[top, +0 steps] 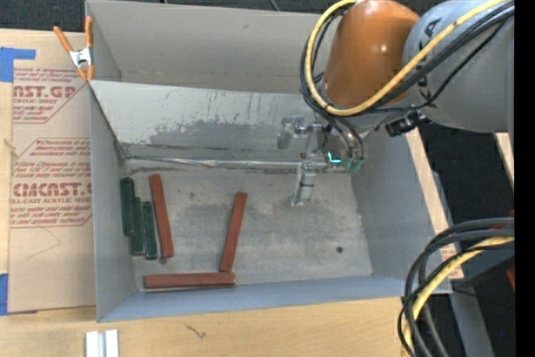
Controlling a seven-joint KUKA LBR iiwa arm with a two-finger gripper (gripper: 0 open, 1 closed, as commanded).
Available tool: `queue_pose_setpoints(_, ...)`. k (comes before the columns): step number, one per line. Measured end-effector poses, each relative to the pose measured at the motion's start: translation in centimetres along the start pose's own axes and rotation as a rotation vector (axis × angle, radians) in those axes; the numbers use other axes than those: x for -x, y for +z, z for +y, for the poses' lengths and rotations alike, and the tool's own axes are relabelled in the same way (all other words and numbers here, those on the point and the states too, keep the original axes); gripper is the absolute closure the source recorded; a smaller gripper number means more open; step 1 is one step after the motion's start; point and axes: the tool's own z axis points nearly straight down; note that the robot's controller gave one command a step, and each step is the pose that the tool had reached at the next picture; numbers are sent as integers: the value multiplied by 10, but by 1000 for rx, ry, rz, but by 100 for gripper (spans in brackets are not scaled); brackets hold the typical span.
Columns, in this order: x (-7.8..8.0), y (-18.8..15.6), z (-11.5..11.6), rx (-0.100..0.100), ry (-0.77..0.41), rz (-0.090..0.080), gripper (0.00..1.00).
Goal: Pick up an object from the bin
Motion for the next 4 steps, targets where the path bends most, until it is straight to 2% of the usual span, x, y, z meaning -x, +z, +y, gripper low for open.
queue_pose_setpoints(1, 2, -5, 0, 0, 0, -8, 0)
queue_pose_setpoints(2, 2, 30, 4, -1, -79, -14, 0)
queue_pose_setpoints(3, -13, 104, 61, -1, -228, -11, 0)
queue_pose_setpoints(4, -25, 108, 59, 1, -115, -6, 100)
